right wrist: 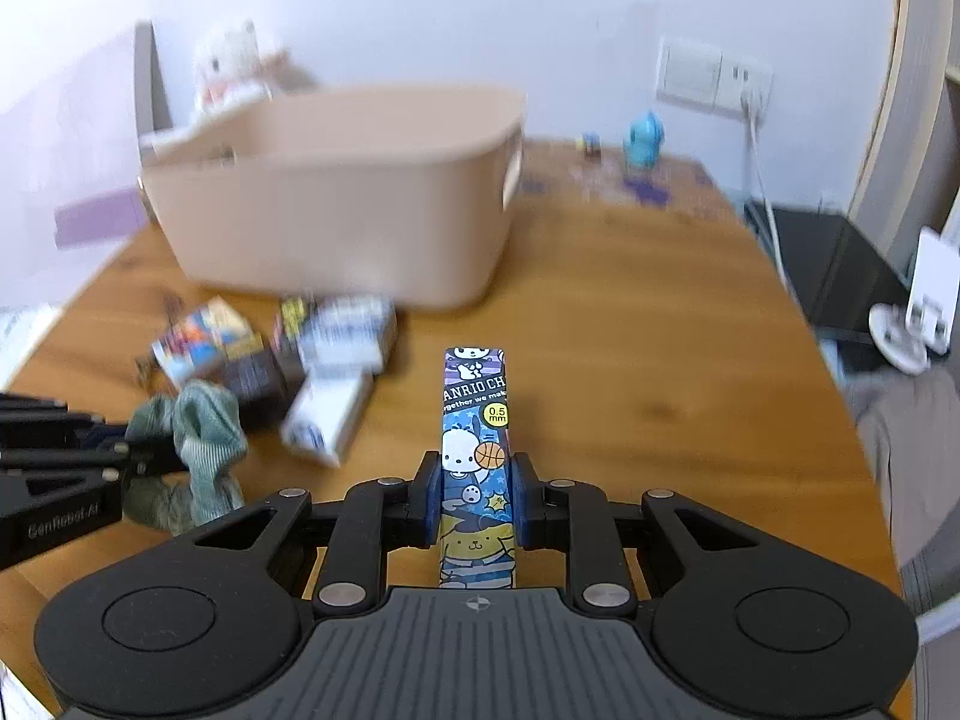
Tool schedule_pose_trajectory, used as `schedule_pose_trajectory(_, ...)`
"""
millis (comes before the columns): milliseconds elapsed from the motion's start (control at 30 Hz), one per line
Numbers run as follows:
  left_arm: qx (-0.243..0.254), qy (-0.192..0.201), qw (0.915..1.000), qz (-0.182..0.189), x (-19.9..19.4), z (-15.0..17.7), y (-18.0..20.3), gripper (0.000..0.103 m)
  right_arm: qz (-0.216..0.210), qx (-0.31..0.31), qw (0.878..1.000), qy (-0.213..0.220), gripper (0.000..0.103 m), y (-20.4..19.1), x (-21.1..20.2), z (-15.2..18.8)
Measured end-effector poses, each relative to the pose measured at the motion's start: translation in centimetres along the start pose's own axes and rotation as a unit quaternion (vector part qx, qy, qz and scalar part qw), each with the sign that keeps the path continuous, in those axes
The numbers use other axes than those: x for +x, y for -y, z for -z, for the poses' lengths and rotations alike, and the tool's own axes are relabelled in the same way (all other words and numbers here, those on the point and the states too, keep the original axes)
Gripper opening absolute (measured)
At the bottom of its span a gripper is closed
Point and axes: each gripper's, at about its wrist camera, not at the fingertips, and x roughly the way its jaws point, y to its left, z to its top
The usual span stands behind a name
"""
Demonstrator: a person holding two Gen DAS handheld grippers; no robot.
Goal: Organize objects
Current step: 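Carry both items over the basket and open both tools to drop them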
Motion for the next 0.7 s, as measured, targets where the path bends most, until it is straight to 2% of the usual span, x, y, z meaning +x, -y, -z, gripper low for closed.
schedule_pose_trajectory(200, -0.018, 0.064, 0.9973, -0.032, -2.7, -3.9, -1.7, 0.01, -0.021, 0.011, 0.998, 0.054, 0.021, 0.9, -2.1, -4.0)
schedule_pose_trajectory(433, -0.026, 0.109, 0.9905, -0.079, -2.6, -9.4, -3.7, 0.01, -0.049, 0.012, 0.992, 0.114, 0.021, 1.0, -2.7, -9.5)
schedule_pose_trajectory(567, -0.025, 0.122, 0.9868, -0.104, -0.8, -12.0, -4.3, 0.01, -0.075, 0.032, 0.99, 0.117, 0.021, 1.1, -1.4, -12.6)
schedule_pose_trajectory(700, -0.041, 0.123, 0.9848, -0.116, 1.2, -14.5, -5.2, 0.01, -0.075, 0.032, 0.99, 0.118, 0.021, 0.4, 0.6, -14.7)
